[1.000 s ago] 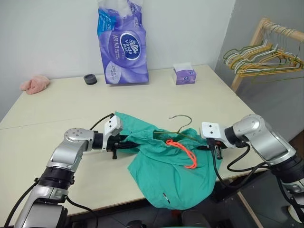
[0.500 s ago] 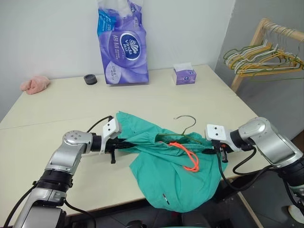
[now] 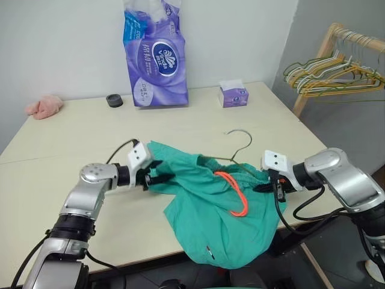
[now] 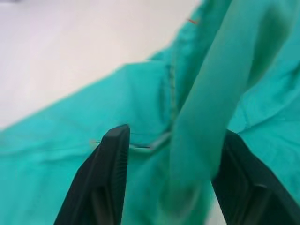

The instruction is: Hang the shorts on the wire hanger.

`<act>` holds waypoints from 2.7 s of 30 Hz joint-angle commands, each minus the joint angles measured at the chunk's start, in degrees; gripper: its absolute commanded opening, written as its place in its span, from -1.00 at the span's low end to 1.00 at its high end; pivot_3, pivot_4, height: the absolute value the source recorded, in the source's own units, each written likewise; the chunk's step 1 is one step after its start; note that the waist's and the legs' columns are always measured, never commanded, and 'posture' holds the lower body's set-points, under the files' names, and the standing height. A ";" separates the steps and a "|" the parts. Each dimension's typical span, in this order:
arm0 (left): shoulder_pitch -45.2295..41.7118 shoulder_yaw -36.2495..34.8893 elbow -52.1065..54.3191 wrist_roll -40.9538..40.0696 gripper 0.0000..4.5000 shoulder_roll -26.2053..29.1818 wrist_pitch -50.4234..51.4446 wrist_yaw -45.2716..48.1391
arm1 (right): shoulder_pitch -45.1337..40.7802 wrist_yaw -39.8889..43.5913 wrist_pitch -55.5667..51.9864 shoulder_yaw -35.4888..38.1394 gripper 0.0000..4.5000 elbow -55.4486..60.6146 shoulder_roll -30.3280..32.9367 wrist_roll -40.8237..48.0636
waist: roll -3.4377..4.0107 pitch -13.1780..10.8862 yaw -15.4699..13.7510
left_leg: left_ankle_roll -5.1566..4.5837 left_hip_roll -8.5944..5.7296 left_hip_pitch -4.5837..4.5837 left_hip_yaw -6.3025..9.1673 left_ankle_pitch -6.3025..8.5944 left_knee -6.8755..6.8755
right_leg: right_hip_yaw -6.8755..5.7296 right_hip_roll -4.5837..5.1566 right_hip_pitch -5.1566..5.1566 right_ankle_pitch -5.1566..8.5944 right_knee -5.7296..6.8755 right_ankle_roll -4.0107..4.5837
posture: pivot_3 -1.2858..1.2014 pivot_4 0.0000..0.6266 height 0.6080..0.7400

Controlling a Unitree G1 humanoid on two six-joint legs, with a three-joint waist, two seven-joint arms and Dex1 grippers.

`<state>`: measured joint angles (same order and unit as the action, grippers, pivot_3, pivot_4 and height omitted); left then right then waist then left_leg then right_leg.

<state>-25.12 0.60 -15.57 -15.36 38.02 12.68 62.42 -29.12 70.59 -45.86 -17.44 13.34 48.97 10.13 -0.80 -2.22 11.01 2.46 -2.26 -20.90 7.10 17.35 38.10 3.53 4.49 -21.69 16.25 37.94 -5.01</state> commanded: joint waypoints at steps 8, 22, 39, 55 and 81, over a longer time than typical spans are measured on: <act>-1.91 1.80 20.72 -10.62 0.06 -2.55 15.05 1.12 | 11.06 -16.01 -26.18 18.99 -1.00 13.48 -4.56 10.45 | 0.02 0.06 0.03 | -0.01 -0.16 0.01 0.02 0.00 0.08 | -0.04 0.20 0.19 0.00 -0.03 0.00 | -0.19 -1.00 1.00; -16.03 13.01 14.43 -11.10 0.06 -16.12 11.69 10.70 | 31.92 -28.34 -46.64 51.58 -1.00 25.87 -2.97 18.47 | 0.57 0.36 5.13 | -0.31 -0.21 0.06 -0.12 0.17 0.00 | -0.03 0.22 0.48 0.25 -0.28 -0.37 | -0.38 -0.89 1.00; -26.88 18.72 1.90 -0.09 0.06 -35.51 -7.53 4.74 | 10.20 -66.22 -46.64 63.15 -1.00 -4.52 12.62 34.19 | 1.12 -0.30 15.63 | -1.78 -0.41 0.44 -1.17 1.04 0.01 | 0.47 0.65 1.57 0.69 -1.26 -1.06 | -0.41 -0.80 1.00; -32.92 17.62 -2.20 1.95 0.06 -41.01 -11.63 0.16 | -24.29 -58.41 -35.34 30.07 -1.00 -46.87 25.95 15.96 | 1.66 -3.09 15.65 | -2.02 -0.36 1.07 -1.92 1.22 -0.08 | 0.62 0.74 2.37 0.73 -1.94 -1.46 | -0.35 -0.62 1.00; -42.80 15.50 -11.93 0.30 0.06 -48.76 -14.06 0.38 | -29.81 -40.17 -32.72 22.91 -1.00 -60.73 27.80 3.90 | 1.43 -6.53 15.47 | -1.99 -0.27 1.06 -2.17 1.24 -0.04 | 0.68 0.71 2.42 0.70 -1.93 -1.60 | -0.32 -0.40 1.00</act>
<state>-65.69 17.72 -28.11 -13.96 -8.56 -0.67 63.26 -59.05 29.73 -78.16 4.58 -46.73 75.91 14.62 0.63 -8.75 26.48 0.47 -2.54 -19.84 4.93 18.59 38.06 4.21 5.20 -19.27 16.95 36.01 -6.62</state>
